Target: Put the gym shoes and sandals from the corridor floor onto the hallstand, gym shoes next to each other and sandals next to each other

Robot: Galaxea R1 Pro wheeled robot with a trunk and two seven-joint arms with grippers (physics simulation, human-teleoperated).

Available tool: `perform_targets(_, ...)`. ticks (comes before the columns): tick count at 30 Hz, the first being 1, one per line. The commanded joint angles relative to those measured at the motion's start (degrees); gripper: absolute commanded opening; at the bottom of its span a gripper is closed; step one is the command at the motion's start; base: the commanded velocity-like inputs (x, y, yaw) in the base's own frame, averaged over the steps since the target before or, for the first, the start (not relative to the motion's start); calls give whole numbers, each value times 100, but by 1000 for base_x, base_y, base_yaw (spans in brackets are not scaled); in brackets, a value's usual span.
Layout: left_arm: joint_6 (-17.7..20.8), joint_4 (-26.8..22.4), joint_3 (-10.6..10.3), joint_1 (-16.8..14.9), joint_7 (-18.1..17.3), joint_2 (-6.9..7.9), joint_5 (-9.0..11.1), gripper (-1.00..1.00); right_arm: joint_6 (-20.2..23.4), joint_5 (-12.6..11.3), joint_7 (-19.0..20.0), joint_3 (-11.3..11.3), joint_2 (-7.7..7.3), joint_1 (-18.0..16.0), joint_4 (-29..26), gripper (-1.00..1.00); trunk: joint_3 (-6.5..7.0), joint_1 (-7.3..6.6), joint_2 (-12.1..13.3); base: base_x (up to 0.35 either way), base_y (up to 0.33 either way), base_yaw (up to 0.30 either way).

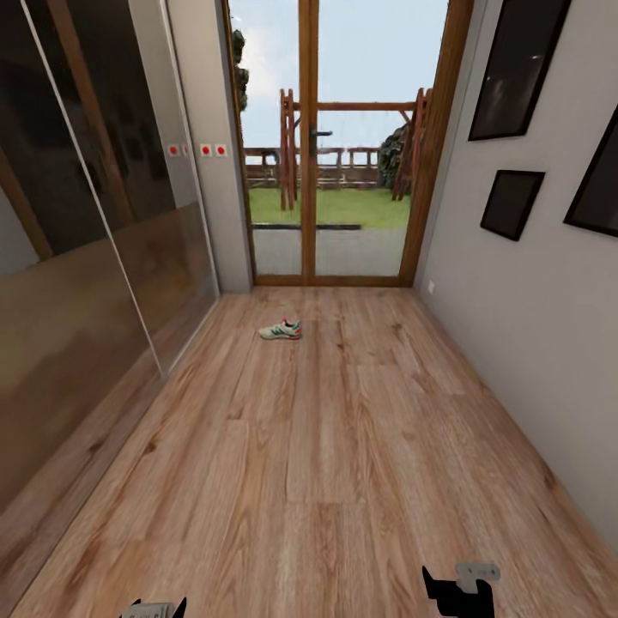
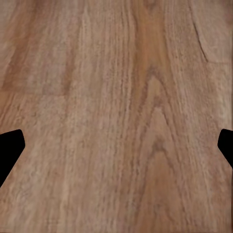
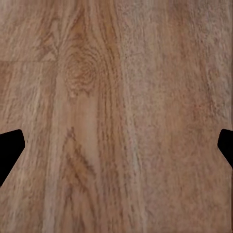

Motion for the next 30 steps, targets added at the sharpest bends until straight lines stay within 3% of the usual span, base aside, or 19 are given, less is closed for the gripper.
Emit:
perform_targets(1,-3,5,24,-3,-59,-1,46,100,-18,-51,46,1,-1,-3,9,100,-5,2,-2,290,-140,0)
perform_targets(30,-3,1,41,-3,-59,15,46,100,-26,-51,46,-7,-8,-3,6,100,-5,2,-2,282,-161,0)
